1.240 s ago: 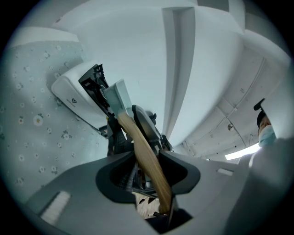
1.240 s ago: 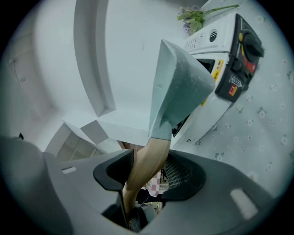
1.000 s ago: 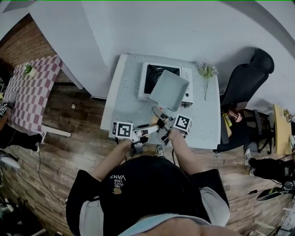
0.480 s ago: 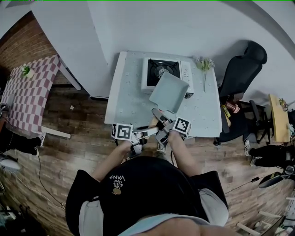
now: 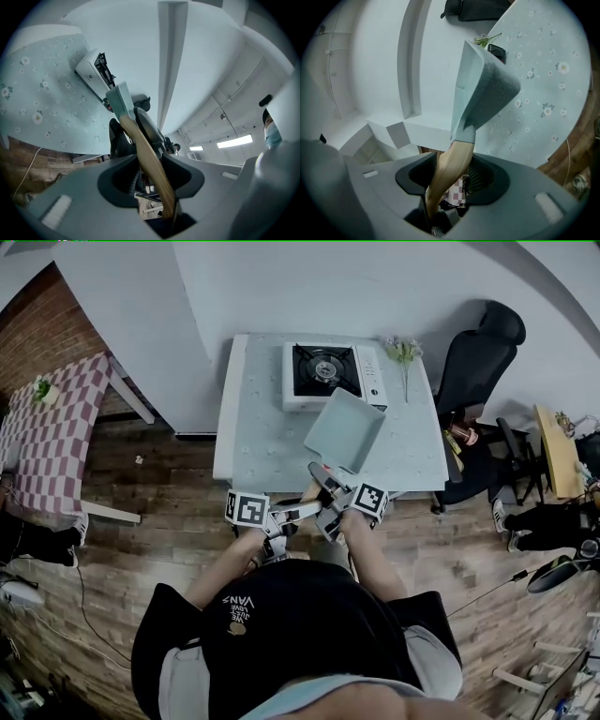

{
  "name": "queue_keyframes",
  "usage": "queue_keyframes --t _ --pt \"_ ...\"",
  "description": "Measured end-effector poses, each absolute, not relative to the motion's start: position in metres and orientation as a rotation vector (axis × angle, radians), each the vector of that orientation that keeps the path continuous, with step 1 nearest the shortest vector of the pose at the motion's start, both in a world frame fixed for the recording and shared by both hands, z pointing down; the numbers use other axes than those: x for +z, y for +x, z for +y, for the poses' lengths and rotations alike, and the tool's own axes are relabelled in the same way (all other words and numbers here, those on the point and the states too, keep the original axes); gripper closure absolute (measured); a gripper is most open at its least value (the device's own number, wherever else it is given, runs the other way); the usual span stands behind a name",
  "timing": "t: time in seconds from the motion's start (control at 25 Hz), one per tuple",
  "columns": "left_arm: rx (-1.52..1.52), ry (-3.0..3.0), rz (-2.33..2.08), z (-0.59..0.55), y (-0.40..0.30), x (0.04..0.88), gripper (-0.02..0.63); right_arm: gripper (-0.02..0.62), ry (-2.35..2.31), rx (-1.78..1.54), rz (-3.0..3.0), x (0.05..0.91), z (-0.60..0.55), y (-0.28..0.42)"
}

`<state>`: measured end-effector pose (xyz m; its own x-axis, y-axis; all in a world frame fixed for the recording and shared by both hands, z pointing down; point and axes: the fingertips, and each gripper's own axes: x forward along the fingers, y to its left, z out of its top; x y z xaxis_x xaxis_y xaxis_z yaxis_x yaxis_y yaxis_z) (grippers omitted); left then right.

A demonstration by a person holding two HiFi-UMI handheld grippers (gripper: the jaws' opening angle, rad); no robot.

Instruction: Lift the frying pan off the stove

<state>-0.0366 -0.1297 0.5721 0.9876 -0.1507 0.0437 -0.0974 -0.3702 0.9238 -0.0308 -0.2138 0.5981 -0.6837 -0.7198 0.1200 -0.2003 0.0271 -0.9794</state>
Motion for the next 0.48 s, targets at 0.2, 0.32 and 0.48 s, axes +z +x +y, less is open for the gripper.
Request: queue_keyframes --t 0.2,0.32,0.48 --pt "-0.030 1.966 -0.153 -0.113 -0.028 0.572 0.453 0.394 -0.956 -1.677 1.883 0.599 -0.197 -0.019" --pt "-0.020 1.976 -0.144 -0.104 -0.020 0.572 0.453 0.395 -0.961 -1.666 1.885 0.599 -0.188 -0.010" --pt "-0.016 1.986 -0.136 -0.091 -0.004 0.570 0.453 0.396 -0.962 -1.659 1.890 0.596 -0.176 0.006"
